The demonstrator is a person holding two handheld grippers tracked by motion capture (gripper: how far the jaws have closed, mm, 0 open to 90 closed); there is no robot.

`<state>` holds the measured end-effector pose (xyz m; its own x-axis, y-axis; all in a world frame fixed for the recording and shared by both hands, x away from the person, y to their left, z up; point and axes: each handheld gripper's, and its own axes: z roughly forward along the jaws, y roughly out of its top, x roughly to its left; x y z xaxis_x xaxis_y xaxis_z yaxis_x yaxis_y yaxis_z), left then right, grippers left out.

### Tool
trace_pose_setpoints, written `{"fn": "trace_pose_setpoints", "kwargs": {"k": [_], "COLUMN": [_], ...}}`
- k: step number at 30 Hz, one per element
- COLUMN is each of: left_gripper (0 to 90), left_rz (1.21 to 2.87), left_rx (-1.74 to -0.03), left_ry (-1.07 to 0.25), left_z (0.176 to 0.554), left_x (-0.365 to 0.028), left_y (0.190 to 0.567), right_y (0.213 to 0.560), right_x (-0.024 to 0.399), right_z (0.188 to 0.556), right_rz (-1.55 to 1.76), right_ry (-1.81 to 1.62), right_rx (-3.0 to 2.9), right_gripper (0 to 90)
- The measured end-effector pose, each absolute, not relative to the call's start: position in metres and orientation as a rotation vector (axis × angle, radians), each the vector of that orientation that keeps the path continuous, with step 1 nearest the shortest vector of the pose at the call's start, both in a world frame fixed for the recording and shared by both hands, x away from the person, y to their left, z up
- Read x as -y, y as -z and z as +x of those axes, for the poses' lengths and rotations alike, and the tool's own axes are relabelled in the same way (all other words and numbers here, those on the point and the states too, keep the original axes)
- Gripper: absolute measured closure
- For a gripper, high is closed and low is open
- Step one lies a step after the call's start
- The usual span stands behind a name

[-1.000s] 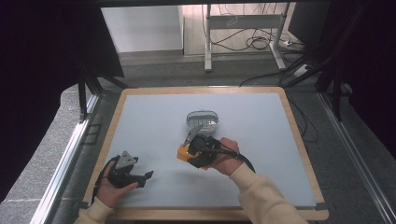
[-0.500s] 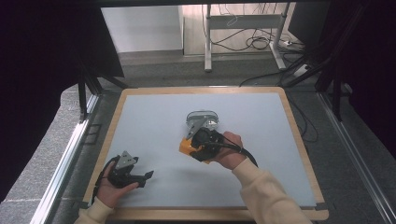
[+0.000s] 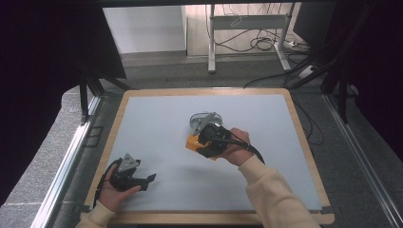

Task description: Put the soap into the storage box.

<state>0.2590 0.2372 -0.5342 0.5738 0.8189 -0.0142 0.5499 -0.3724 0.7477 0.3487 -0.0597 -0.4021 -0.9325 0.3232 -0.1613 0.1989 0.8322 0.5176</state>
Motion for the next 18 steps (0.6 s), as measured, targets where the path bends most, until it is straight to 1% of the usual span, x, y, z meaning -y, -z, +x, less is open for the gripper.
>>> {"fn": "trace_pose_setpoints", "kwargs": {"k": [18], "left_gripper": [17.8], "left_rz": [2.096], "left_rx": [-1.079], "left_ry": [-0.467], "left_z": [0.259], "left_x": [-0.237], "left_y": [0.535], "right_y": [0.404], "right_x": [0.064], "right_z": [0.378], "right_rz": [0.434], "right_ry": [-0.716], "right_rx": [-2.789], "right_gripper": [61.5]}}
